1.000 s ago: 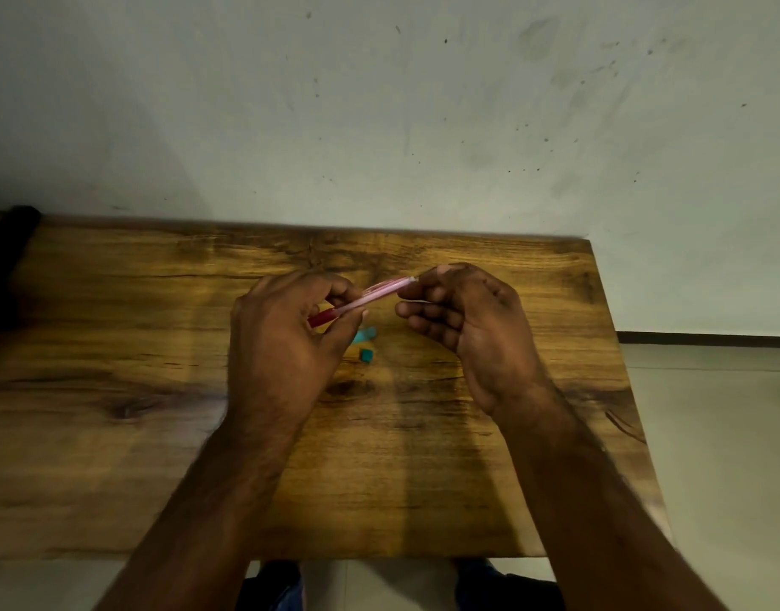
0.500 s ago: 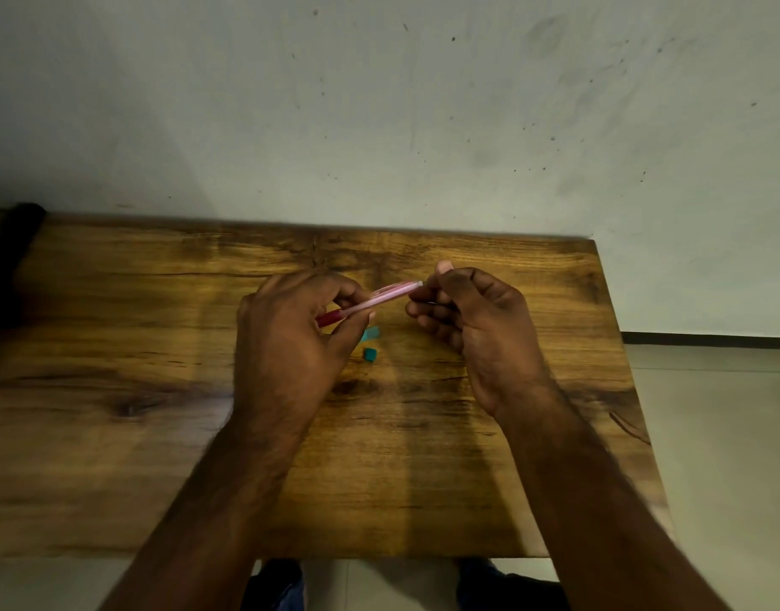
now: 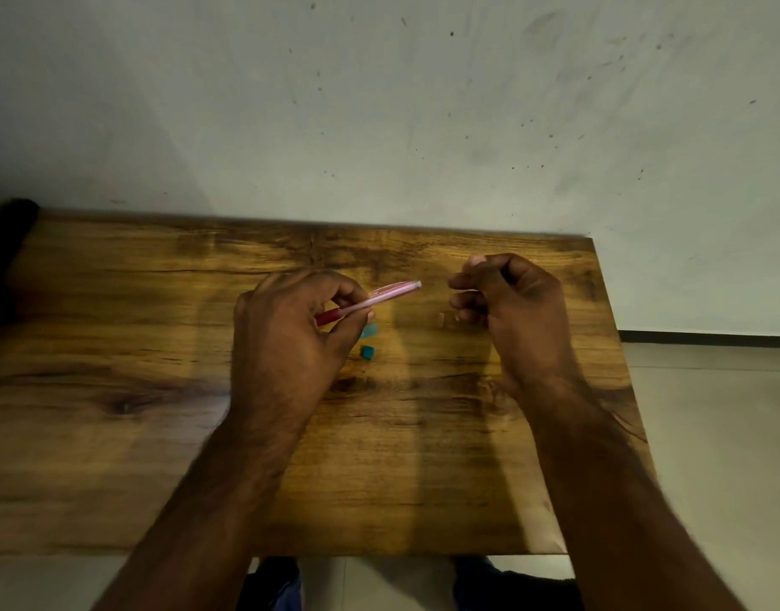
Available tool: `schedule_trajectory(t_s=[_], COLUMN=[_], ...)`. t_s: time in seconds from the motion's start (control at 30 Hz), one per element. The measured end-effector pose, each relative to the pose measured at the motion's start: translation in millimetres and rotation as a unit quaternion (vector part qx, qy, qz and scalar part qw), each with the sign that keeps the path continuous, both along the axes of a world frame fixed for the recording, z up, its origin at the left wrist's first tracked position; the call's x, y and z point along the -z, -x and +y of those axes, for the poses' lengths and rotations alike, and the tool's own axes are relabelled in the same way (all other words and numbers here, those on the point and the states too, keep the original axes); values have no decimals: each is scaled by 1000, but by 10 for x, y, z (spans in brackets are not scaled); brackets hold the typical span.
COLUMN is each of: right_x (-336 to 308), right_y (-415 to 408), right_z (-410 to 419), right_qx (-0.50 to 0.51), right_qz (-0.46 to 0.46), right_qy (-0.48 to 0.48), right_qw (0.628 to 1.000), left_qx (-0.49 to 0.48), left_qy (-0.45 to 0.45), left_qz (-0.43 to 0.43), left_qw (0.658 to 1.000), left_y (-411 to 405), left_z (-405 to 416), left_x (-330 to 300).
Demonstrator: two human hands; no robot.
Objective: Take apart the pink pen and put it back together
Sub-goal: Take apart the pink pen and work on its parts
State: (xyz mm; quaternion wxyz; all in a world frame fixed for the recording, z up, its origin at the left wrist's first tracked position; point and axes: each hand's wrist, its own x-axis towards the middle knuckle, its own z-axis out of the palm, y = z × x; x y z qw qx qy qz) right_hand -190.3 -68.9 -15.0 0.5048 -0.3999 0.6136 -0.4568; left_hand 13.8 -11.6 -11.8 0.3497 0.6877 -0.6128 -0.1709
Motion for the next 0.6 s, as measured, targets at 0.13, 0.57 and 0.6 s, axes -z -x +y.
schedule_trajectory(t_s=[0.13, 0.57, 0.6], right_x=[70, 53, 55], right_y=[236, 85, 79], right_z=[-41, 54, 54], right_qx=[-43, -166, -170], right_qz=[276, 460, 467], right_qy=[36, 1, -2], right_qw=[960, 872, 868], left_qx=[-1, -10, -10], left_qy=[-2, -6, -8], left_qz=[4, 5, 4], left_qw=[1000, 1000, 1000], left_y=[2, 15, 16], left_z=[2, 13, 12], left_x=[-9, -34, -35])
